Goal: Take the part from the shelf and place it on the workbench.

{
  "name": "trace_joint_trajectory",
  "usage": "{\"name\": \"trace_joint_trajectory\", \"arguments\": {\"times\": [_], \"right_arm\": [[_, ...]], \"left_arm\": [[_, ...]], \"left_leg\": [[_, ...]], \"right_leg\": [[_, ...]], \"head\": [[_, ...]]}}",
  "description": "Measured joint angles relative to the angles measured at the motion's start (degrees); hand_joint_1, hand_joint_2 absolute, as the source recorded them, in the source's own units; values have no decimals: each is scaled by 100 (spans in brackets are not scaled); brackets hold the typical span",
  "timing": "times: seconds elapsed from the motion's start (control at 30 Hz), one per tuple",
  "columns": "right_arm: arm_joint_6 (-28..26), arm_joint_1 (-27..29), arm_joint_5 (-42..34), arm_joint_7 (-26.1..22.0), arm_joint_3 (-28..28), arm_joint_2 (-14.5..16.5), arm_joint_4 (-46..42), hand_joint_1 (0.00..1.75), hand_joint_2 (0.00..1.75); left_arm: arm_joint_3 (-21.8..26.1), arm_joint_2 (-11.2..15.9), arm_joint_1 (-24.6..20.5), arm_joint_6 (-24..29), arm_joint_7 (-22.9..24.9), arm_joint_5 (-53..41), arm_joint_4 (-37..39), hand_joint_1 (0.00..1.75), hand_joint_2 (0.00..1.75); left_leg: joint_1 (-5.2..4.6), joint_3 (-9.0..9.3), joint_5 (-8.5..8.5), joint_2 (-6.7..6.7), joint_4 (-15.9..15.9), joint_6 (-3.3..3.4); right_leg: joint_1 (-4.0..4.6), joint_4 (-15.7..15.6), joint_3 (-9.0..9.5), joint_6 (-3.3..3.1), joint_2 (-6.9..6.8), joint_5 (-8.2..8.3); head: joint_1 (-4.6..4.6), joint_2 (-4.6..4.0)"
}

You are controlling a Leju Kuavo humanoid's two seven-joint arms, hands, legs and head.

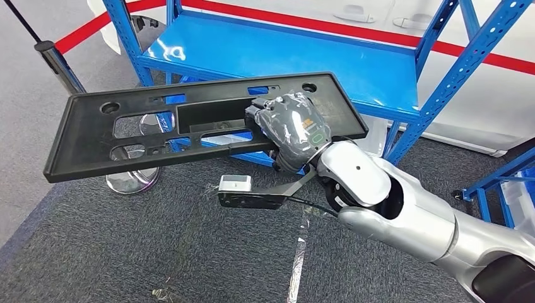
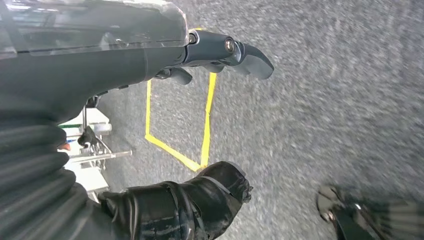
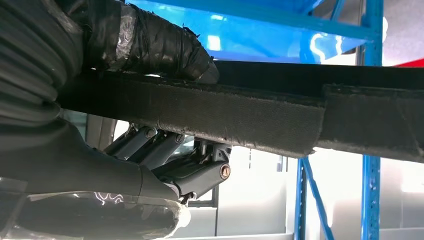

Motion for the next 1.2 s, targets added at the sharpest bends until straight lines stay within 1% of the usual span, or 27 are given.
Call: {"name": "trace_joint_trajectory", "arguments": {"times": [0.03, 0.07, 0.1, 0.13, 0.2, 0.23, 0.3, 0.37, 0.4, 0.47, 0.5, 0.53, 0.57, 0.6, 0.63, 0.67, 0.7, 0.73, 0.8, 0.87, 0.9, 1.0, 1.03, 1.07, 1.1, 1.13, 1.2], "right_arm": [[2, 9, -1, 2, 0, -1, 0, 175, 175], [4, 16, -1, 2, 0, -3, 0, 175, 175], [5, 19, -2, 3, 0, -5, 0, 175, 175], [7, 16, -2, 3, 0, -7, -1, 175, 175], [8, -3, -2, 5, -5, -9, -1, 175, 175], [9, -16, -2, 6, -9, -9, -1, 175, 175], [16, -31, -3, 5, -15, -8, 1, 175, 175], [21, -39, -4, 5, -15, -7, 2, 175, 175], [21, -43, -4, 5, -15, -5, 2, 175, 175], [22, -42, -4, 5, -15, -3, 4, 175, 175], [23, -32, -4, 6, -14, -2, 7, 175, 175], [25, -23, -4, 7, -14, -2, 10, 175, 175], [25, -15, -4, 7, -13, -2, 12, 175, 175], [25, -12, -5, 7, -13, -2, 13, 175, 175], [25, -11, -6, 7, -13, -2, 13, 175, 175], [26, -11, -9, 8, -14, -3, 13, 175, 175], [28, -9, -15, 11, -15, -3, 13, 175, 175], [32, -7, -20, 14, -15, -4, 13, 175, 175], [41, 2, -33, 19, -15, -7, 13, 175, 175], [46, 5, -40, 18, -16, -10, 13, 175, 175], [46, 4, -43, 18, -16, -13, 13, 175, 175], [49, 21, -55, 19, -16, -24, 15, 175, 175], [51, 36, -61, 19, -16, -25, 16, 175, 175], [52, 47, -64, 19, -15, -26, 19, 175, 175], [53, 52, -67, 19, -15, -26, 20, 175, 175], [54, 51, -66, 20, -16, -26, 21, 175, 175], [54, 38, -66, 20, -17, -26, 21, 175, 175]], "left_arm": [[0, 1, 1, 16, -3, 11, 0, 0, 175], [0, 3, 2, 33, -6, 24, 1, 0, 175], [0, 4, 4, 46, -6, 36, 1, 0, 175], [0, -6, 5, 55, -5, 45, -1, 0, 175], [-1, -27, 6, 56, 2, 43, -2, 0, 175], [-2, -39, 6, 56, 7, 41, -3, 0, 175], [-2, -33, 4, 58, 19, 39, -1, 0, 175], [-2, -17, 7, 59, 28, 38, 1, 0, 175], [-2, -11, 12, 58, 33, 37, 2, 0, 175], [-2, -10, 20, 51, 43, 35, 2, 0, 175], [-2, -8, 21, 51, 50, 33, 2, 0, 175], [-2, -4, 22, 51, 59, 32, 2, 0, 175], [-2, 2, 24, 50, 71, 31, 2, 0, 175], [-2, 7, 28, 50, 84, 30, 2, 0, 175], [-2, 9, 30, 48, 94, 28, 2, 0, 175], [-2, 9, 28, 45, 104, 23, 2, 0, 175], [-3, 11, 25, 42, 116, 17, 2, 0, 175], [-3, 13, 23, 39, 126, 10, 2, 0, 175], [-4, 20, 26, 38, 143, -1, 2, 0, 175], [-4, 20, 27, 39, 151, -5, 2, 0, 175], [-4, 20, 27, 40, 157, -7, 2, 0, 175], [-4, 20, 26, 48, 179, -12, 2, 0, 175], [-4, 20, 26, 49, 186, -13, 2, 0, 175], [-4, 20, 28, 49, 193, -13, 2, 0, 175], [-4, 20, 30, 49, 198, -14, 2, 0, 175], [-4, 20, 31, 49, 202, -14, 2, 0, 175], [-5, 12, 31, 49, 204, -14, 2, 0, 175]], "left_leg": [[-19, -73, 44, -2, 2, 8], [-41, -134, 84, -6, 2, 13], [-61, -181, 124, -9, 3, 15], [-69, -213, 157, -9, 3, 13], [-62, -244, 216, -3, 0, -17], [-41, -253, 247, 4, -8, -45], [-26, -269, 300, 8, -38, -108], [-32, -348, 176, -7, 85, -172], [-22, -452, 7, -16, 318, -211], [30, -720, -376, -23, 1021, -301], [64, -833, -494, -22, 1344, -350], [98, -865, -508, -20, 1493, -401], [137, -804, -427, -18, 1456, -461], [179, -624, -253, -13, 1169, -520], [209, -405, -132, -10, 794, -592], [215, -206, -56, -16, 473, -629], [213, -90, -35, -25, 273, -622], [199, -62, -87, -37, 216, -584], [187, -113, -102, -48, 259, -442], [182, -135, -92, -45, 259, -326], [178, -145, -77, -43, 251, -271], [135, -199, -37, -41, 247, -168], [111, -213, -28, -44, 247, -150], [87, -221, -20, -51, 247, -137], [65, -223, -14, -59, 247, -129], [49, -222, -10, -68, 247, -125], [34, -235, 7, -74, 244, -135]], "right_leg": [[8, 149, 34, -17, 0, 59], [23, 87, 164, -53, 1, 218], [53, -187, 397, -119, 4, 398], [102, -599, 686, -219, 7, 498], [188, -1419, 1229, -382, -4, 470], [219, -1650, 1371, -423, -10, 420], [210, -1875, 1470, -426, -23, 452], [154, -2047, 1502, -415, -36, 549], [118, -2110, 1502, -396, -45, 585], [82, -2102, 1442, -367, -60, 627], [60, -2078, 1406, -351, -68, 635], [30, -2039, 1368, -332, -74, 634], [-10, -1985, 1327, -304, -77, 625], [-56, -1915, 1287, -263, -76, 602], [-96, -1835, 1244, -206, -73, 568], [-120, -1756, 1193, -147, -69, 536], [-125, -1684, 1150, -92, -65, 512], [-111, -1627, 1111, -52, -60, 501], [-96, -1571, 1075, -3, -57, 508], [-112, -1454, 1008, 30, -52, 414], [-113, -1255, 915, 37, -46, 282], [-80, -183, 423, 20, -26, -213], [-65, 38, 320, -1, -21, -255], [-46, 40, 322, -37, -17, -186], [-20, -176, 429, -88, -13, -26], [19, -552, 614, -158, -9, 180], [96, -1251, 958, -289, -7, 430]], "head": [[-1, 0], [0, 0], [0, 0], [-5, 0], [-9, 0], [-8, 1], [7, 1], [5, 0], [0, 0], [-11, 0], [-13, 0], [-13, 0], [-13, 0], [-15, 0], [-17, 0], [-35, 0], [-52, 0], [-63, 0], [-72, 0], [-66, 0], [-64, 0], [-54, 0], [-54, 0], [-54, 0], [-54, 0], [-54, 0], [-57, 0]]}}
